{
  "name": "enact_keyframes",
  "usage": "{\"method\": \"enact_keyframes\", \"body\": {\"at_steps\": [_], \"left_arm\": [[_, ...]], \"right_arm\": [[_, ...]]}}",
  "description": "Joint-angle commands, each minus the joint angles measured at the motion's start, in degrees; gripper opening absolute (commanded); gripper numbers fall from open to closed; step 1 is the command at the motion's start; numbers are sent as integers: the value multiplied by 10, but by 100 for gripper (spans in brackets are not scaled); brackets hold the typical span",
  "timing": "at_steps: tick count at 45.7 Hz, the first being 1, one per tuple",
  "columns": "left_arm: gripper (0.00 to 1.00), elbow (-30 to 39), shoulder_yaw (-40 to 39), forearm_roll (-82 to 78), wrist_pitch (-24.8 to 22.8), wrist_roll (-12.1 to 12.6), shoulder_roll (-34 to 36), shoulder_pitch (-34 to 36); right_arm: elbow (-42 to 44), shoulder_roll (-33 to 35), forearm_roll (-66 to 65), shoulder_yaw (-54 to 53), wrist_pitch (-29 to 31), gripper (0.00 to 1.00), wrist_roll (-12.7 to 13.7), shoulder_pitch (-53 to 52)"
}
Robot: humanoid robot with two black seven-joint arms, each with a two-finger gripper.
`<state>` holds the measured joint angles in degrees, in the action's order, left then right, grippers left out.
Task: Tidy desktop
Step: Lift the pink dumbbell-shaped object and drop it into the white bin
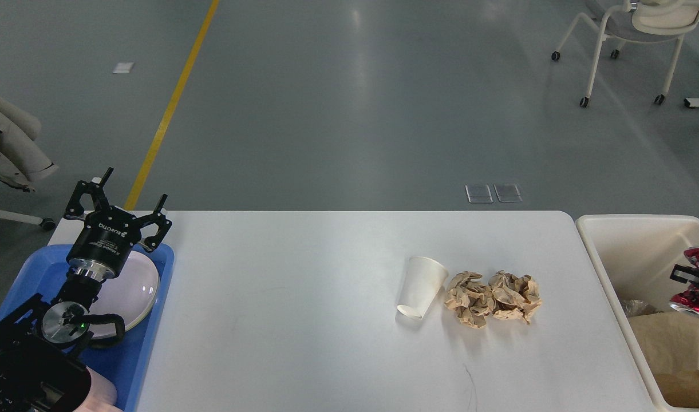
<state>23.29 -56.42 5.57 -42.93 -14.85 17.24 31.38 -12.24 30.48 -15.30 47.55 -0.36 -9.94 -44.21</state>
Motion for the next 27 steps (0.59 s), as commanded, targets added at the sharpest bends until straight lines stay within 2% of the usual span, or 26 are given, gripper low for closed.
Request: {"method": "enact_keyframes", "body": {"at_steps": [1, 10, 14, 19, 22, 27], "left_arm": [[100, 0, 0, 1, -1, 0, 0, 0], [100, 0, 0, 1, -1, -1, 0, 0], [100, 0, 0, 1, -1, 0, 0, 0], [100, -1, 0, 1, -1, 0, 0, 0], [100, 0, 0, 1, -1, 0, 0, 0], [100, 0, 0, 0, -1, 0, 0, 0]], "right_arm": [[2, -15, 2, -14, -3, 100, 2, 5], [-2, -14, 1, -14, 3, 100, 1, -2], [-52, -3, -9, -5, 3, 100, 0, -48], [-191, 71, -26, 56, 15, 100, 0, -189], [-303, 108, -46, 106, 38, 100, 0, -322], [-455, 116, -85, 213, 143, 100, 0, -568]]}}
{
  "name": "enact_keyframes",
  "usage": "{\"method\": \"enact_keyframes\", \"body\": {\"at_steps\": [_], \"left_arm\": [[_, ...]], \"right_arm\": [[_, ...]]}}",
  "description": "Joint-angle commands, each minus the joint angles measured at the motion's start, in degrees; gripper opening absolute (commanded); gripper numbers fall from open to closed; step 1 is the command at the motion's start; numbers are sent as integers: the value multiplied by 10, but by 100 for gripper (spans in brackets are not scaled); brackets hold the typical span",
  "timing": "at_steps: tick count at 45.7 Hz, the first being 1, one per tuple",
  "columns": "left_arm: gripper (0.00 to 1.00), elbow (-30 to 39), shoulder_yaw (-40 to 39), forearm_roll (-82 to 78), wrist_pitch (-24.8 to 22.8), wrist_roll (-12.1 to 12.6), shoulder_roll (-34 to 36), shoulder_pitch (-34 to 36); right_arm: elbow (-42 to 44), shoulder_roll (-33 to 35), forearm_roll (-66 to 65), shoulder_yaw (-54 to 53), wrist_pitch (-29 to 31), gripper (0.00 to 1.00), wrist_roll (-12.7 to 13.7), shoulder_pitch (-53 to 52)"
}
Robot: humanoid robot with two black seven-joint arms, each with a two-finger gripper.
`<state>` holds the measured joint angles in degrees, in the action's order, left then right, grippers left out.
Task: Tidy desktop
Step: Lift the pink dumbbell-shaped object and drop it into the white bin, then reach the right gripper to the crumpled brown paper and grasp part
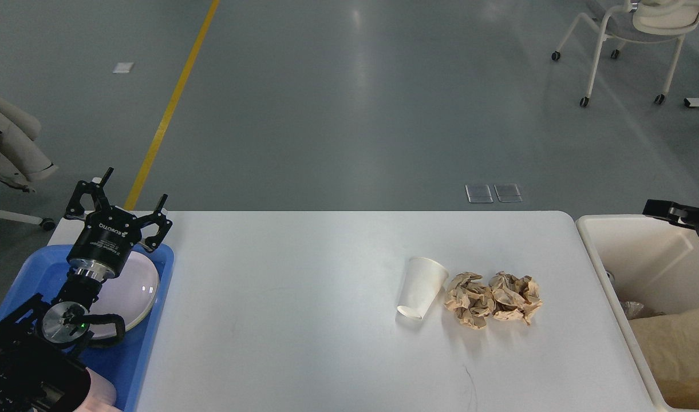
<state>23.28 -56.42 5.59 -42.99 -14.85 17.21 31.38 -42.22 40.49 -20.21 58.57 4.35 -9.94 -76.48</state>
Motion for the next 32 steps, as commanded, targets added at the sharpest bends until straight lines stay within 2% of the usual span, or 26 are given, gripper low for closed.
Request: {"method": "enact_keyframes", "body": {"at_steps": [1, 2, 5, 9, 12, 14, 18, 23, 26, 32], "left_arm": [[100, -1, 0, 0, 0, 0, 0, 0], [100, 0, 0, 0, 0, 0, 0, 0], [100, 0, 0, -1, 0, 0, 0, 0], [100, 0, 0, 0, 0, 0, 0, 0], [100, 0, 0, -1, 0, 0, 0, 0], [100, 0, 0, -1, 0, 0, -1, 0], [100, 0, -1, 0, 0, 0, 0, 0], [100, 0, 0, -1, 0, 0, -1, 0], [100, 0, 0, -1, 0, 0, -1, 0], [100, 0, 0, 0, 0, 0, -1, 0]], "right_arm": [[-185, 14, -40, 123, 128, 100, 0, -296], [-245, 5, -42, 157, 224, 100, -1, -410], [-293, -7, -43, 160, 343, 100, -11, -518], [-322, -11, -43, 128, 459, 100, -49, -624], [-328, -11, -42, 99, 507, 100, -76, -673], [-329, -10, -42, 81, 507, 100, -87, -691], [-343, -11, -42, 70, 507, 100, -86, -693], [-344, -12, -42, 69, 502, 100, -84, -640], [-341, -21, -42, 70, 432, 100, -82, -578], [-324, -78, -34, 72, 242, 100, -76, -397]]}}
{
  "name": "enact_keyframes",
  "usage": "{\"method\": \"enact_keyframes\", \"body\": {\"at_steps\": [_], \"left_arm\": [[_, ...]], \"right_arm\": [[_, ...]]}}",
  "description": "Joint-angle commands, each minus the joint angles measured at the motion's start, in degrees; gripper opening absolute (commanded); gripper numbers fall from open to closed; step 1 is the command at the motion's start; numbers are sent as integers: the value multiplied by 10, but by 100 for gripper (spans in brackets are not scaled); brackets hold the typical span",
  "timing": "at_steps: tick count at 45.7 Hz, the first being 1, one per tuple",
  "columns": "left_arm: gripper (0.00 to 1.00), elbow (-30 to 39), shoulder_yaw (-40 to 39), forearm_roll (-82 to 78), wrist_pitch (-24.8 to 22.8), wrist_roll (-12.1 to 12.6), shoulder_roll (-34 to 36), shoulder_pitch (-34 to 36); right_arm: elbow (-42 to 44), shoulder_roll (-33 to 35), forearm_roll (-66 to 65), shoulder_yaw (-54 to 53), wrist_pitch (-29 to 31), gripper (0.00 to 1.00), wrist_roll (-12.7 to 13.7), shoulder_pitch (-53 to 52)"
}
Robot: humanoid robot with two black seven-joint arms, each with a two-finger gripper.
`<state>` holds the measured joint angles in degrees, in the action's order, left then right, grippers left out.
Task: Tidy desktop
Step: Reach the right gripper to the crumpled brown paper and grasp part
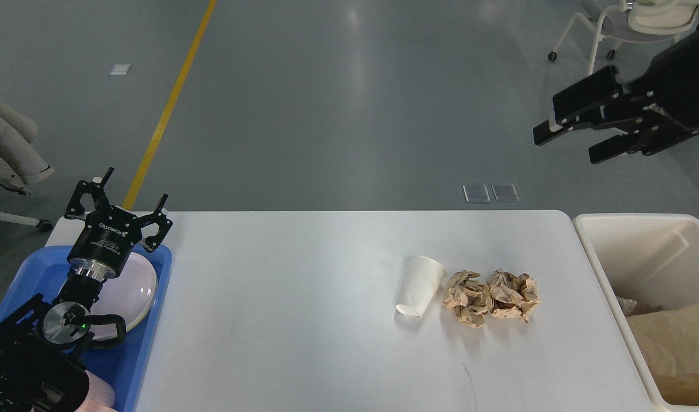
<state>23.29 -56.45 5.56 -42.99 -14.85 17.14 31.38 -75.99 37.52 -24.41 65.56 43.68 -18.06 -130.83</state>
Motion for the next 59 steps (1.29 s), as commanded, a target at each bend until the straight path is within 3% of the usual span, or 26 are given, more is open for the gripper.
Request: {"method": "enact_keyframes", "body": {"at_steps": [1, 6, 13, 21, 45, 59], "left_arm": [[100, 0, 0, 1, 1, 0, 0, 0], [100, 0, 0, 0, 0, 0, 0, 0], [100, 0, 0, 1, 0, 0, 0, 0], [100, 0, 0, 0, 0, 0, 0, 0], [100, 0, 0, 0, 0, 0, 0, 0], [100, 0, 0, 0, 0, 0, 0, 0]], "right_arm": [[15, -64, 9, 3, -176, 100, 8, 177], [54, -136, 59, 4, -256, 100, 24, 310], [153, -192, 197, -11, -271, 100, 87, 414], [227, -202, 200, -30, -289, 100, 116, 487], [270, -215, 196, -49, -386, 100, 113, 595], [302, -227, 196, -65, -413, 100, 110, 645]]}}
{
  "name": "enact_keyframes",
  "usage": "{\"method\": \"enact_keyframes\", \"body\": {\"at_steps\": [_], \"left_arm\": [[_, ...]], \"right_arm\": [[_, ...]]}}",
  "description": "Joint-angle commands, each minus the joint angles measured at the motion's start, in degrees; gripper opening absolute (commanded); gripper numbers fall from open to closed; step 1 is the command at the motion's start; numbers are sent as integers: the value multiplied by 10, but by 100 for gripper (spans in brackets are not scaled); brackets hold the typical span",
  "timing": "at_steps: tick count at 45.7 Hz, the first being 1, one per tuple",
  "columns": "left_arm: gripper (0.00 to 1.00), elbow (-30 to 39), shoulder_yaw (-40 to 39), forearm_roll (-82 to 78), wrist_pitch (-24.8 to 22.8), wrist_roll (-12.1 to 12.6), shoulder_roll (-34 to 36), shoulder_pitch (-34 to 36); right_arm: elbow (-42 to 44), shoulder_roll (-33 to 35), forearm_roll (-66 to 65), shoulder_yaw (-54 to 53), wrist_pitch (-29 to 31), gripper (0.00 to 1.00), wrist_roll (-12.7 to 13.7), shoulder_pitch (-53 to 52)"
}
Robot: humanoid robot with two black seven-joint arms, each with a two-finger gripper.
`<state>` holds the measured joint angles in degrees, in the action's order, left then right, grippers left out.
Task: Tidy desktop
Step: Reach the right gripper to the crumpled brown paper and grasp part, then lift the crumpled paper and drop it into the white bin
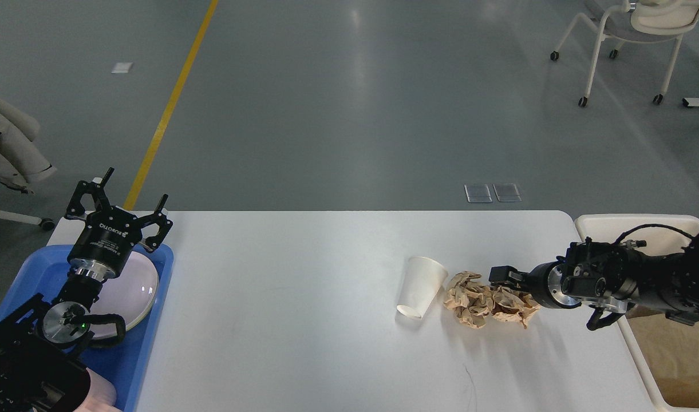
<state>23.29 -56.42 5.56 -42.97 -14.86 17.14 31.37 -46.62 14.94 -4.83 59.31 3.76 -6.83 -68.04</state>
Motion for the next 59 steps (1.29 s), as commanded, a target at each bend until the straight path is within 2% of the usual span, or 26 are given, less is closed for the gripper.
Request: {"method": "enact_keyframes", "body": {"at_steps": [1, 6, 8, 10, 13, 16, 17, 19, 20, 21, 34, 39, 46, 53, 59], "left_arm": [[100, 0, 0, 1, 0, 0, 0, 0], [100, 0, 0, 0, 0, 0, 0, 0], [100, 0, 0, 1, 0, 0, 0, 0], [100, 0, 0, 1, 0, 0, 0, 0], [100, 0, 0, 1, 0, 0, 0, 0], [100, 0, 0, 1, 0, 0, 0, 0], [100, 0, 0, 0, 0, 0, 0, 0], [100, 0, 0, 1, 0, 0, 0, 0], [100, 0, 0, 1, 0, 0, 0, 0], [100, 0, 0, 1, 0, 0, 0, 0], [100, 0, 0, 0, 0, 0, 0, 0], [100, 0, 0, 0, 0, 0, 0, 0], [100, 0, 0, 0, 0, 0, 0, 0], [100, 0, -1, 0, 0, 0, 0, 0], [100, 0, -1, 1, 0, 0, 0, 0]], "right_arm": [[8, -1, 1, -2, -16, 100, -3, 19], [7, -1, 1, -8, -33, 100, -5, 27], [7, -1, 1, -8, -41, 95, -6, 30], [7, -1, 2, -8, -46, 86, -9, 32], [7, -1, 2, -8, -53, 65, -13, 34], [7, -1, 2, -7, -59, 28, -16, 34], [7, -1, 1, -7, -60, 19, -16, 34], [4, -1, 1, -7, -60, 14, -16, 32], [4, 0, 1, -7, -60, 5, -16, 32], [6, 0, 1, -7, -60, 0, -16, 32], [-36, 40, -1, 8, -56, 0, -17, -34], [-89, 70, -9, 39, -54, 0, -16, -110], [-191, 117, -22, 94, -35, 0, -21, -269], [-264, 148, -39, 132, 33, 0, -31, -433], [-270, 186, -76, 155, 153, 0, -37, -587]]}}
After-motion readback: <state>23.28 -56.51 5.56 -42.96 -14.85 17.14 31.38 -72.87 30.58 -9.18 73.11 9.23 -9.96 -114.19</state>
